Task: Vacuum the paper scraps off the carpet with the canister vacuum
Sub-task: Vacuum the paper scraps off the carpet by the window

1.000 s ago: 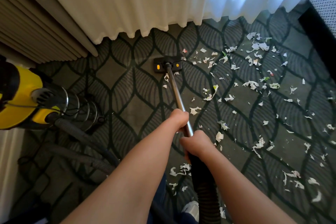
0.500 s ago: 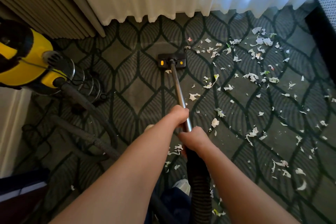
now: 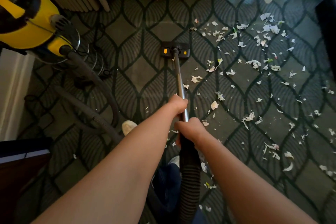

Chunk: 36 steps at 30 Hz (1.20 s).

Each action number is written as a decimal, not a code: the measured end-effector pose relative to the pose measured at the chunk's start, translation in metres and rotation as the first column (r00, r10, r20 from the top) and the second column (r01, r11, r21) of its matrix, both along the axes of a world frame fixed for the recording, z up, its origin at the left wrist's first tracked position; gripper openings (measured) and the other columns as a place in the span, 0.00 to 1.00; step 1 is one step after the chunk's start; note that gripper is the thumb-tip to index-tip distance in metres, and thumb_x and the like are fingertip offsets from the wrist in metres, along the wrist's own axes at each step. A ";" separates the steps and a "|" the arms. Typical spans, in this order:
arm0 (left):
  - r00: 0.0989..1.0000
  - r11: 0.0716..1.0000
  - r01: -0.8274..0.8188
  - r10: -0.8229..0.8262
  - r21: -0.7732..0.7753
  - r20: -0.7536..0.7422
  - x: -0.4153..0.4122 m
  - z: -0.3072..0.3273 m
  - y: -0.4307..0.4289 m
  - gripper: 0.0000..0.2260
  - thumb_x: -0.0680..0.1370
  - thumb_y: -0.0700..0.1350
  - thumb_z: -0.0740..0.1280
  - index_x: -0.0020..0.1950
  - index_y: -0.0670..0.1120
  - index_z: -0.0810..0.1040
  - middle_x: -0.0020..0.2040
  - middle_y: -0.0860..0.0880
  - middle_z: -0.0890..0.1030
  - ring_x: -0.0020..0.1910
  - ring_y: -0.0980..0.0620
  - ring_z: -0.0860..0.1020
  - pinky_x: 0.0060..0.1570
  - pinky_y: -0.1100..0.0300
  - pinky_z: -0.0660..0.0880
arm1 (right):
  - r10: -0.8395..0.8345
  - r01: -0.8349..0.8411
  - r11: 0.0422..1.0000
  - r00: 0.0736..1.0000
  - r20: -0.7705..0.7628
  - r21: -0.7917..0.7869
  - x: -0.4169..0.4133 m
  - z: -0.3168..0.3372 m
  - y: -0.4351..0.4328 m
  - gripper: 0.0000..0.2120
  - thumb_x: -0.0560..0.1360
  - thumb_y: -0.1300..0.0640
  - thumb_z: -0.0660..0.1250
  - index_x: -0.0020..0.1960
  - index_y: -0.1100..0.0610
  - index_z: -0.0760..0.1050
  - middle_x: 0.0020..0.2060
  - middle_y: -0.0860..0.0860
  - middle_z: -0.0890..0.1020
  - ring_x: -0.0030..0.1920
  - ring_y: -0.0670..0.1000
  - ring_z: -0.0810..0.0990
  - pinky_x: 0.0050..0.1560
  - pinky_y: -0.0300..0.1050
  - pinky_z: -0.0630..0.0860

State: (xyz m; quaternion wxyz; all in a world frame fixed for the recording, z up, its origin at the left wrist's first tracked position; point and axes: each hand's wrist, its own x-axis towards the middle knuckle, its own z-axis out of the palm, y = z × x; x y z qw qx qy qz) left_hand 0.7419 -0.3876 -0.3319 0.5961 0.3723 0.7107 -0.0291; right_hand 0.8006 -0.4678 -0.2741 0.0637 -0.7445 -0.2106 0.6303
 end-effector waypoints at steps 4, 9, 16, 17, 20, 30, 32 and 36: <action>1.000 1.000 -0.014 0.014 0.015 -0.014 -0.023 0.001 -0.007 0.21 0.81 0.49 0.61 0.70 0.38 0.67 0.62 0.39 0.76 0.59 0.40 0.77 0.61 0.49 0.74 | 0.031 -0.034 0.999 0.995 -0.091 -0.025 -0.019 -0.007 -0.005 0.11 0.74 0.59 0.68 0.52 0.65 0.72 0.34 0.58 0.81 0.33 0.58 0.83 0.42 0.57 0.84; 0.999 0.999 -0.042 0.042 0.002 -0.012 -0.048 -0.015 -0.017 0.20 0.80 0.49 0.62 0.67 0.38 0.70 0.58 0.41 0.78 0.56 0.42 0.78 0.59 0.49 0.76 | -0.043 -0.023 0.985 0.925 -0.378 -0.171 -0.017 -0.016 -0.012 0.14 0.78 0.56 0.65 0.61 0.61 0.73 0.49 0.58 0.82 0.42 0.55 0.84 0.40 0.47 0.83; 0.972 0.973 -0.225 0.227 -0.043 0.058 -0.065 -0.061 -0.045 0.26 0.73 0.55 0.64 0.64 0.38 0.74 0.55 0.39 0.81 0.52 0.39 0.81 0.52 0.45 0.79 | -0.135 0.135 0.990 0.991 0.014 0.030 -0.018 -0.066 0.007 0.09 0.80 0.58 0.56 0.53 0.61 0.72 0.37 0.56 0.79 0.33 0.54 0.79 0.37 0.48 0.78; 0.960 0.962 -0.268 0.272 -0.053 0.071 -0.065 -0.062 -0.050 0.25 0.73 0.55 0.64 0.62 0.38 0.75 0.53 0.39 0.82 0.49 0.40 0.82 0.49 0.48 0.80 | -0.166 0.163 0.983 0.985 0.035 0.090 -0.021 -0.073 0.012 0.07 0.80 0.59 0.56 0.50 0.60 0.72 0.36 0.55 0.78 0.34 0.54 0.78 0.37 0.50 0.78; 0.915 0.920 -0.374 0.386 -0.114 0.115 -0.070 -0.055 -0.063 0.19 0.79 0.55 0.62 0.54 0.39 0.77 0.38 0.43 0.80 0.32 0.48 0.78 0.32 0.59 0.76 | -0.157 0.147 0.976 0.986 0.049 0.158 -0.037 -0.094 0.024 0.08 0.77 0.62 0.58 0.41 0.58 0.73 0.35 0.56 0.78 0.38 0.55 0.77 0.42 0.52 0.77; 0.834 0.838 -0.440 0.514 -0.321 0.198 -0.101 -0.032 -0.094 0.17 0.80 0.56 0.61 0.51 0.41 0.76 0.30 0.48 0.74 0.25 0.53 0.72 0.24 0.62 0.72 | -0.315 0.312 0.949 0.946 -0.079 -0.040 -0.076 -0.133 0.046 0.10 0.79 0.58 0.64 0.58 0.63 0.72 0.41 0.57 0.78 0.38 0.54 0.79 0.44 0.50 0.80; 0.818 0.815 -0.458 0.543 -0.355 0.192 -0.103 -0.030 -0.096 0.18 0.80 0.57 0.62 0.50 0.42 0.76 0.30 0.48 0.74 0.25 0.53 0.72 0.24 0.62 0.72 | -0.349 0.344 0.937 0.928 -0.132 -0.061 -0.081 -0.134 0.045 0.07 0.81 0.59 0.61 0.56 0.62 0.70 0.39 0.56 0.76 0.35 0.52 0.77 0.41 0.48 0.80; 0.844 0.840 -0.461 0.515 -0.287 0.149 -0.100 -0.028 -0.107 0.19 0.80 0.58 0.60 0.47 0.42 0.75 0.29 0.48 0.73 0.23 0.53 0.71 0.21 0.64 0.69 | -0.373 0.366 0.928 0.916 -0.149 -0.072 -0.089 -0.135 0.037 0.06 0.83 0.58 0.57 0.51 0.60 0.69 0.36 0.55 0.73 0.32 0.51 0.74 0.33 0.45 0.75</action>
